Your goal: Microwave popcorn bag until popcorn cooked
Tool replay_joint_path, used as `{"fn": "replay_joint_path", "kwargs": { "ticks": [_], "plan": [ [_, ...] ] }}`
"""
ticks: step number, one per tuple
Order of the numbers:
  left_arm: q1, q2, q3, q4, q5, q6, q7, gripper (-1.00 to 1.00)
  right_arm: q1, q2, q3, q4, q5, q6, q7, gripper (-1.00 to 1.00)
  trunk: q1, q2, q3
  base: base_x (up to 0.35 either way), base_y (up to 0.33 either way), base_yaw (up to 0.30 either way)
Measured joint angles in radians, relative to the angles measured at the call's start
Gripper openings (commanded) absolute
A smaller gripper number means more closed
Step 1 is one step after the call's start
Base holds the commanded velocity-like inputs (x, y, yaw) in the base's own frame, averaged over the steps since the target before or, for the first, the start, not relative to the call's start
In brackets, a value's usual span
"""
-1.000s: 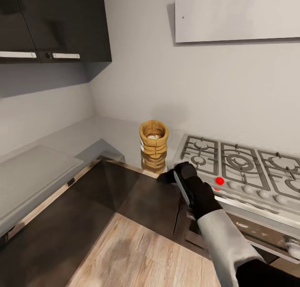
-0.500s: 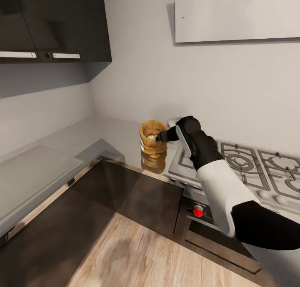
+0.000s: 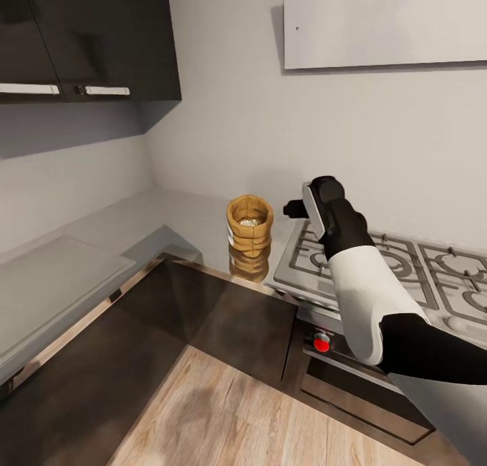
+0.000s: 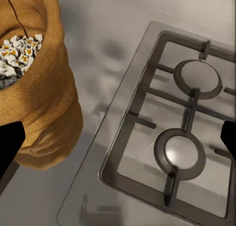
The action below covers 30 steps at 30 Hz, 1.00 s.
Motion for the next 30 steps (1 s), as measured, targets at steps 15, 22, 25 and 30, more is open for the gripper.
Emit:
{"fn": "replay_joint_path", "kwargs": {
  "ticks": [15,22,25,30],
  "plan": [
    [0.000,0.000,0.001,-0.002,0.000,0.000,0.000,1.00,0.000,0.000,-0.006,0.000,-0.003,0.000,-0.002,1.00,0.000,0.000,0.000,0.000,0.000,0.000],
    [0.000,0.000,0.000,-0.002,0.000,0.004,-0.007,1.00,0.000,0.000,-0.005,-0.002,-0.003,0.000,0.000,1.00,0.000,0.000,0.000,0.078,0.023,0.000],
    [0.000,0.001,0.000,-0.002,-0.001,0.004,-0.008,1.00,0.000,0.000,-0.003,-0.003,-0.001,0.000,-0.001,1.00,0.000,0.000,0.000,0.206,0.091,0.000],
    [0.000,0.001,0.000,-0.001,-0.001,0.005,-0.008,1.00,0.000,0.000,-0.003,-0.003,-0.001,0.000,-0.001,1.00,0.000,0.000,0.000,0.190,0.102,0.000]
  ]
}}
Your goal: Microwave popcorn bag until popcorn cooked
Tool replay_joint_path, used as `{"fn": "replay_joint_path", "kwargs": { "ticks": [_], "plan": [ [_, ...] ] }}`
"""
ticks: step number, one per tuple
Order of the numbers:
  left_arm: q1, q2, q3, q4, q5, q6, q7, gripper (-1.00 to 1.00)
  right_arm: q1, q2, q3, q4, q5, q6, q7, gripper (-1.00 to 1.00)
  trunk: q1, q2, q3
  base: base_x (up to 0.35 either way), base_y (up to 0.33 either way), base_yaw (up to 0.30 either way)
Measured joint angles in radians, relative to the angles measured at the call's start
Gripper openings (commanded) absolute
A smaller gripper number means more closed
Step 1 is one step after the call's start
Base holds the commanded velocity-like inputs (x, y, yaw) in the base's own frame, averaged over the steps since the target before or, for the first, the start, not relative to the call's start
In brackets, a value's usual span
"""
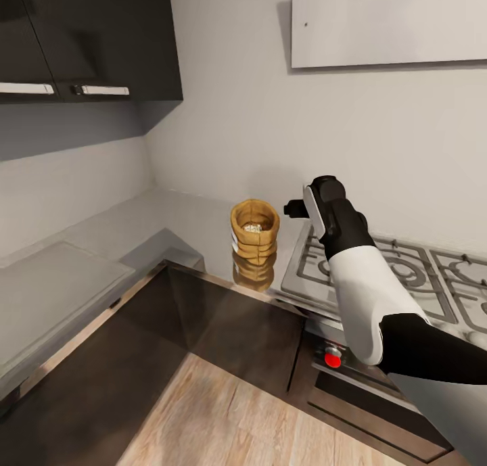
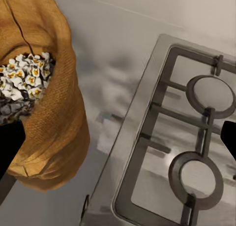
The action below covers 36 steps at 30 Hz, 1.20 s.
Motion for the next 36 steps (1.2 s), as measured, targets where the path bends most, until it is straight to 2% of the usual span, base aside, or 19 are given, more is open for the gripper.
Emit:
{"fn": "replay_joint_path", "kwargs": {
  "ticks": [17,36],
  "plan": [
    [0.000,0.000,0.000,0.000,0.000,0.000,0.000,1.00,0.000,0.000,-0.001,0.001,0.001,0.000,-0.001,1.00,0.000,0.000,0.000,0.133,0.070,0.000],
    [0.000,0.000,0.000,0.000,0.000,0.000,0.008,1.00,0.012,0.000,-0.001,0.015,-0.006,0.000,0.000,1.00,0.000,0.000,0.000,0.008,0.000,0.000]
  ]
}}
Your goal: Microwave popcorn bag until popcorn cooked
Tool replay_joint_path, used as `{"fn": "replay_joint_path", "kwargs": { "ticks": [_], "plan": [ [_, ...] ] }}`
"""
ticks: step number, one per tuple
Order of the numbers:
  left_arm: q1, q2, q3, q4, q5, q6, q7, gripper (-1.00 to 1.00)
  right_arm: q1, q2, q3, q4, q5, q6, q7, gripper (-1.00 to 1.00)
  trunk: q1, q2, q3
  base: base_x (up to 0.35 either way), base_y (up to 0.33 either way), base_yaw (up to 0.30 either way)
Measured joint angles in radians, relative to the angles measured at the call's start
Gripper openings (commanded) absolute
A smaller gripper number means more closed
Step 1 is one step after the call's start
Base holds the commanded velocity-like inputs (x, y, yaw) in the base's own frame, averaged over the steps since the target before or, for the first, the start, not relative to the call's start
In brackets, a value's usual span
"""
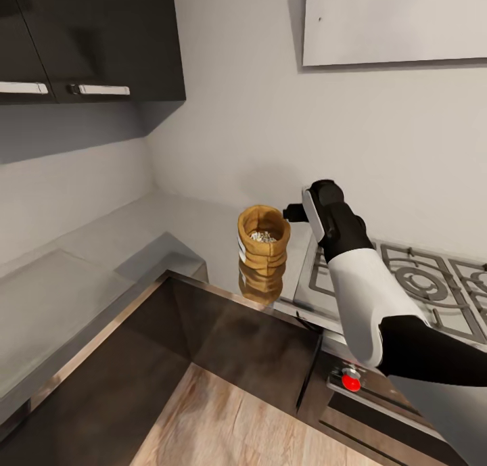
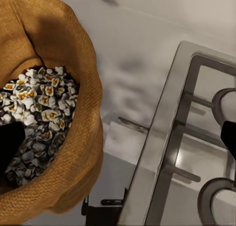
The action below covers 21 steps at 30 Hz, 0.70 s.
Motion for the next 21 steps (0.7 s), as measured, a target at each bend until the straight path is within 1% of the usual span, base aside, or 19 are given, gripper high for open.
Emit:
{"fn": "replay_joint_path", "kwargs": {
  "ticks": [3,8,10,15,20,21],
  "plan": [
    [0.000,0.000,0.000,0.000,0.000,0.000,-0.002,1.00,0.003,0.000,0.000,0.000,-0.001,0.000,0.000,1.00,0.000,0.000,0.000,0.140,0.000,0.000],
    [0.000,0.000,0.000,0.000,0.000,0.000,-0.004,1.00,0.004,0.000,0.000,0.000,0.000,0.000,0.000,1.00,-0.001,0.000,0.000,0.274,0.000,0.000],
    [0.000,0.000,0.000,0.000,0.000,0.000,-0.005,1.00,0.004,0.000,0.000,0.000,0.000,0.000,0.000,1.00,0.000,0.000,0.000,0.169,0.000,0.000],
    [0.000,0.000,0.000,0.000,0.000,0.000,-0.004,1.00,0.001,0.000,0.000,0.002,0.000,0.000,0.000,1.00,0.000,0.000,0.000,0.031,0.000,0.000],
    [0.000,0.000,0.000,0.000,0.000,-0.001,-0.004,1.00,0.002,0.000,0.001,0.025,-0.002,0.000,0.002,1.00,0.000,0.000,0.000,0.000,0.000,0.000],
    [0.000,0.000,0.000,0.000,0.000,-0.001,-0.003,1.00,0.003,0.000,0.001,0.028,-0.002,-0.012,0.003,1.00,0.000,0.000,0.000,0.000,0.000,0.000]
  ]
}}
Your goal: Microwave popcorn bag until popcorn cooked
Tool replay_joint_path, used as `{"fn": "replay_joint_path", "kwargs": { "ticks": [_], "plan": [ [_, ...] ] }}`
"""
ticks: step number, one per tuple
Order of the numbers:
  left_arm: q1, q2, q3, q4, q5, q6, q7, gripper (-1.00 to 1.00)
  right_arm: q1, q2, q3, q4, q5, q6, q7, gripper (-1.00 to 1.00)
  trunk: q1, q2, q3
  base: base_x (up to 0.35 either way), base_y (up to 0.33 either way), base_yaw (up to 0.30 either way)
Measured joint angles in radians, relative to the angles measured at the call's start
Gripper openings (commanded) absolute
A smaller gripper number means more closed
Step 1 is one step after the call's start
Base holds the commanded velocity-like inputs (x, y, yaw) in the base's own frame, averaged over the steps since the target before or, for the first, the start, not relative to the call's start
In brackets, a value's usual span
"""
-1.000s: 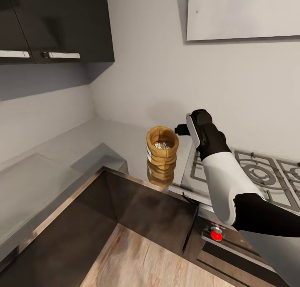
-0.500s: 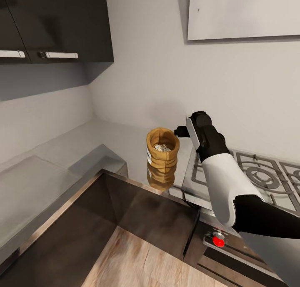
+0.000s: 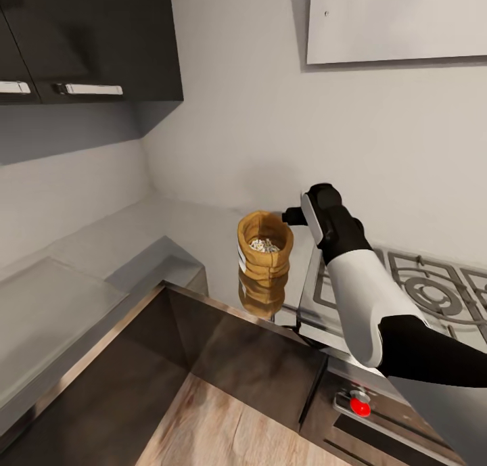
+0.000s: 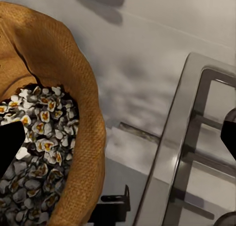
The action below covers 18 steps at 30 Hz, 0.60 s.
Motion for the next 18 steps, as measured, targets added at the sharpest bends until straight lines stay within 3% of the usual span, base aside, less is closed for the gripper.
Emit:
{"fn": "replay_joint_path", "kwargs": {
  "ticks": [14,18],
  "plan": [
    [0.000,0.000,0.000,0.000,0.000,0.000,0.000,1.00,0.108,0.000,0.005,0.003,0.001,-0.142,0.004,1.00,0.000,0.000,0.000,0.000,0.000,0.000],
    [0.000,0.000,0.000,0.000,0.000,0.000,0.000,1.00,0.115,0.000,0.006,0.017,0.001,-0.170,0.005,1.00,0.000,0.000,0.000,0.000,0.000,0.000]
  ]
}}
